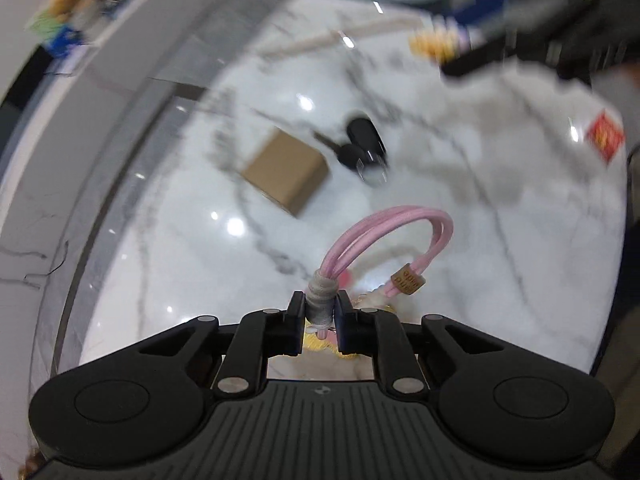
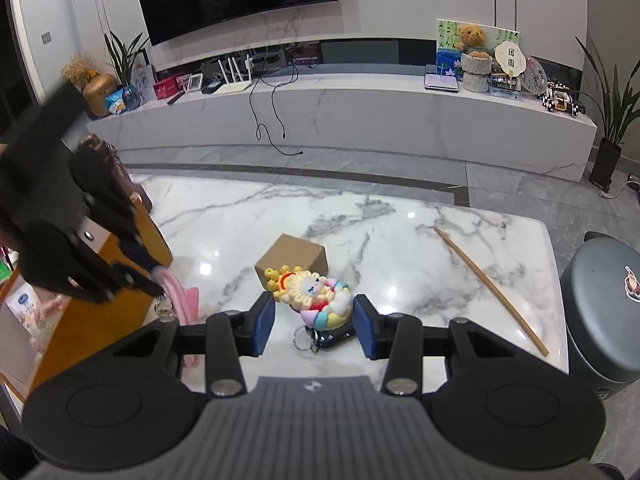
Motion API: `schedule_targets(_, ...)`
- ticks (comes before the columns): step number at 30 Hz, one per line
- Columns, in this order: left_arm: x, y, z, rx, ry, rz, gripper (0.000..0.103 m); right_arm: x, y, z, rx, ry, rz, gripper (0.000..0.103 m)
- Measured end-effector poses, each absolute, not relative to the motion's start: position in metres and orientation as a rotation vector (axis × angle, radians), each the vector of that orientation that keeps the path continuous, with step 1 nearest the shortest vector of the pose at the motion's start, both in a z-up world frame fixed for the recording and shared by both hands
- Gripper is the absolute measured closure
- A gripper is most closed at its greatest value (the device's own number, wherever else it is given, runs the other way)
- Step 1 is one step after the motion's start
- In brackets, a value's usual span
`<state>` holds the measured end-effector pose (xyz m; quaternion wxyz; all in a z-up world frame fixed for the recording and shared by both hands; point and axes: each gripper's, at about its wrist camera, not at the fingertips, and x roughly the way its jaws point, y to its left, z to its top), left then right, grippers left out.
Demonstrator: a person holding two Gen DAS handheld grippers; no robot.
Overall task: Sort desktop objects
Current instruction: 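Carry the keychain and figurine over the storage box with both tools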
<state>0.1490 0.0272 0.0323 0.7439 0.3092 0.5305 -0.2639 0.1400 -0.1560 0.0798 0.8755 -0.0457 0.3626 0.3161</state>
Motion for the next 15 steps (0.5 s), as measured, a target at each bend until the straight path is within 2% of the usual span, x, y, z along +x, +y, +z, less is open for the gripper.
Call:
schedule_targets(9, 0.124, 0.057, 0.139, 0.501, 0.978, -0.443, 0.086, 0.126, -0.129, 0.102, -0.071, 0.7, 0.735, 0.058)
schedule_targets(15, 0.09, 0.08, 0.168, 0.466, 0.963, -0.382, 0.086, 0.107, -0.095, 0.116, -0.07, 0.669, 0.845, 0.058)
